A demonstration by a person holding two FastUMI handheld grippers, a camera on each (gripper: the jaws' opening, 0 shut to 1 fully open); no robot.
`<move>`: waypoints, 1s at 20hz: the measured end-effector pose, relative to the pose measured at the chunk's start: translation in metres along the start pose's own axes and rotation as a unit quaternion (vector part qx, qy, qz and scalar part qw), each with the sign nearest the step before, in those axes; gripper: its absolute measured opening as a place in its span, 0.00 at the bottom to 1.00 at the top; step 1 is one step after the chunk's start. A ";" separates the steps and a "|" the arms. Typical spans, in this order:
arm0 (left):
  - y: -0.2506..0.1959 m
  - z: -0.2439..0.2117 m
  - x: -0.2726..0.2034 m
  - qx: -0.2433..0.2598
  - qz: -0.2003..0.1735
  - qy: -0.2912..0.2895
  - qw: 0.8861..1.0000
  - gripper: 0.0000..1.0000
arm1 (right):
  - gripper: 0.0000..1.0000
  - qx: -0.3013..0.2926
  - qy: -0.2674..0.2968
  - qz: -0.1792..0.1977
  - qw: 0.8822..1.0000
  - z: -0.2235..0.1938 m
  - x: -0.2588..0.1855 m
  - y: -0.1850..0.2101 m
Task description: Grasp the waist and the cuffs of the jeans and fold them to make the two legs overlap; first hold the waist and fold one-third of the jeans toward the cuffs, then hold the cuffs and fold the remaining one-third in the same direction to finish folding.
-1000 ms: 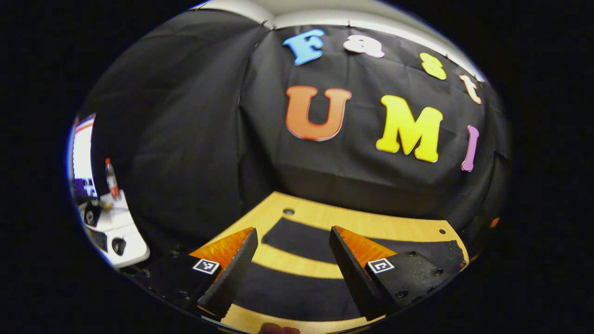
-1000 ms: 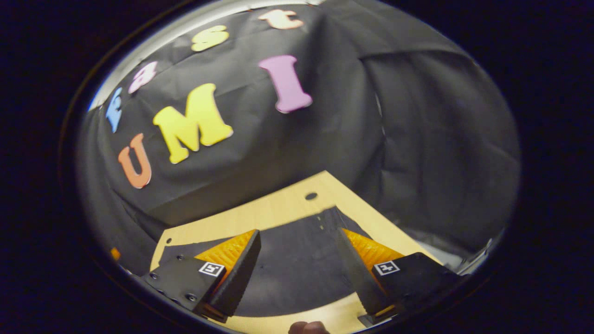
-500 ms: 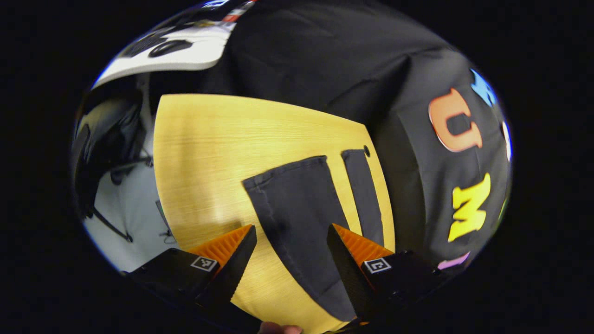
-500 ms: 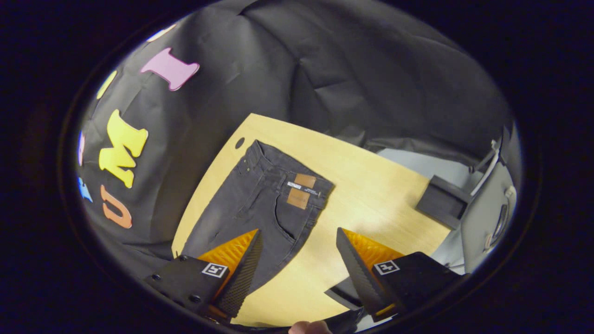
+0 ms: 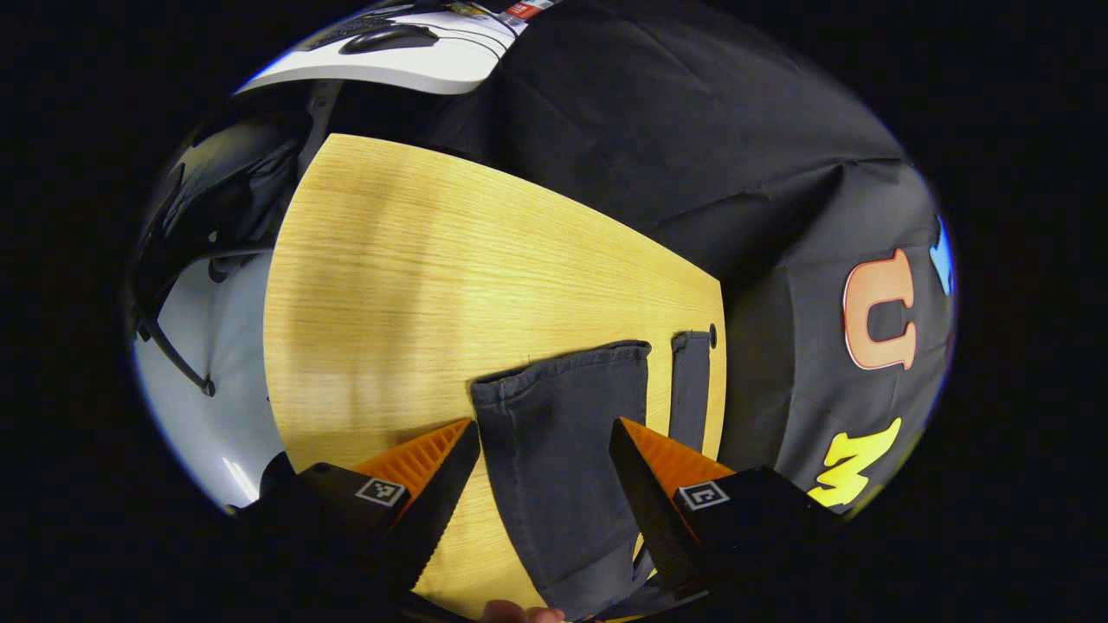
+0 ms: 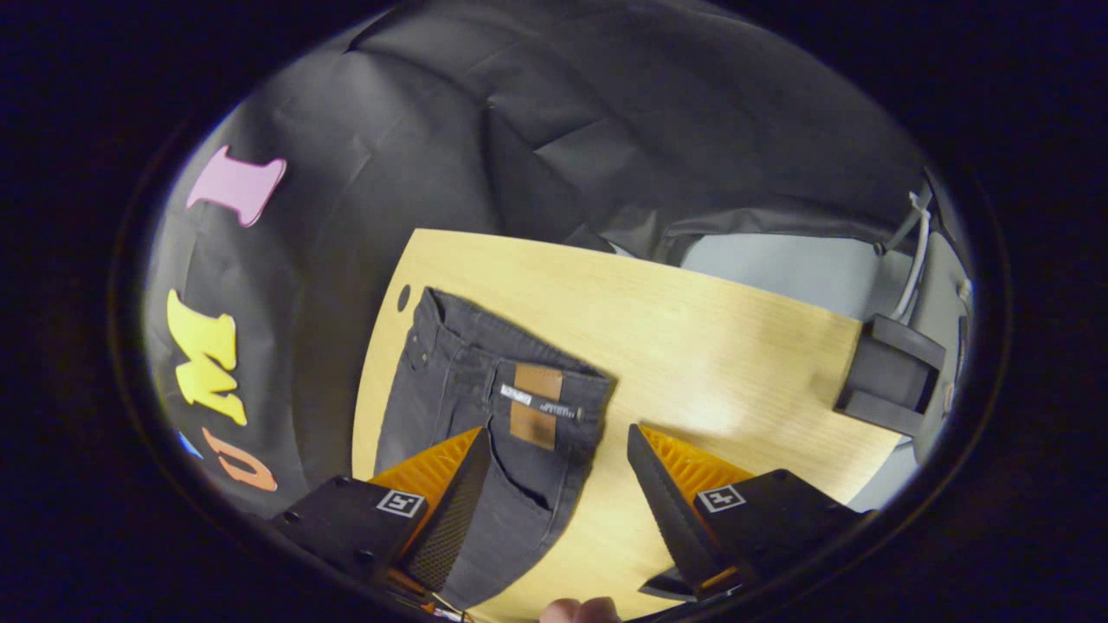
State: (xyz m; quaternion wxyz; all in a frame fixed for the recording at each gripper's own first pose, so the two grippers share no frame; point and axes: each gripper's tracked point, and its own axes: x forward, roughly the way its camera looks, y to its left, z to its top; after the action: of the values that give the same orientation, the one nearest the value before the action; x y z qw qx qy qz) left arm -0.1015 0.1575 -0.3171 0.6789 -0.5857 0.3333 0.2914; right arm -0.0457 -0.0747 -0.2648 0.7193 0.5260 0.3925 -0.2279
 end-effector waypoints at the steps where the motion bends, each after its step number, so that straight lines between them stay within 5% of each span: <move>1: -0.003 0.001 0.003 0.001 -0.002 0.000 1.000 0.99 | 0.92 0.009 -0.004 0.007 1.000 0.006 0.005 0.005; 7: -0.016 0.001 0.014 0.004 -0.015 -0.002 1.000 0.98 | 0.95 0.014 0.000 0.023 1.000 0.014 0.022 0.023; 8: -0.018 0.000 0.016 0.008 -0.018 0.001 1.000 0.88 | 0.92 0.011 -0.001 0.025 1.000 0.014 0.021 0.025; 9: -0.023 0.000 0.019 0.014 -0.024 0.005 1.000 0.88 | 0.97 0.008 -0.001 0.023 1.000 0.014 0.023 0.026; 10: -0.026 -0.002 0.023 0.018 -0.028 0.011 0.999 0.97 | 0.98 0.003 -0.001 0.021 1.000 0.014 0.024 0.027; 12: -0.031 -0.008 0.031 0.027 -0.032 0.029 0.999 0.93 | 0.92 -0.007 -0.004 0.008 1.000 0.016 0.026 0.026; 13: -0.033 -0.011 0.035 0.031 -0.033 0.039 0.998 1.00 | 0.90 -0.016 -0.007 -0.013 1.000 0.015 0.029 0.022; 16: -0.036 -0.018 0.044 0.038 -0.036 0.062 0.997 0.69 | 0.57 -0.019 -0.026 -0.063 0.997 0.019 0.025 0.009; 17: -0.036 -0.023 0.049 0.037 -0.033 0.070 0.996 0.73 | 0.54 -0.017 -0.028 -0.068 0.997 0.018 0.025 0.012; 18: -0.036 -0.024 0.052 0.034 -0.033 0.076 0.996 0.40 | 0.53 -0.021 -0.031 -0.071 0.997 0.020 0.026 0.012; 19: -0.033 -0.025 0.057 0.033 -0.025 0.077 0.996 0.42 | 0.53 -0.019 -0.026 -0.082 0.996 0.018 0.027 0.006; 20: -0.034 -0.024 0.058 0.035 -0.026 0.078 0.996 0.14 | 0.26 -0.008 -0.029 -0.082 0.996 0.021 0.035 0.009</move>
State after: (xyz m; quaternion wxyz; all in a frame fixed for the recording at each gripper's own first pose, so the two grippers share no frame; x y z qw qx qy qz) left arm -0.0420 0.1294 -0.3447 0.6782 -0.5907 0.3806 0.2152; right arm -0.0120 -0.0883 -0.2853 0.7134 0.4793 0.4150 -0.2984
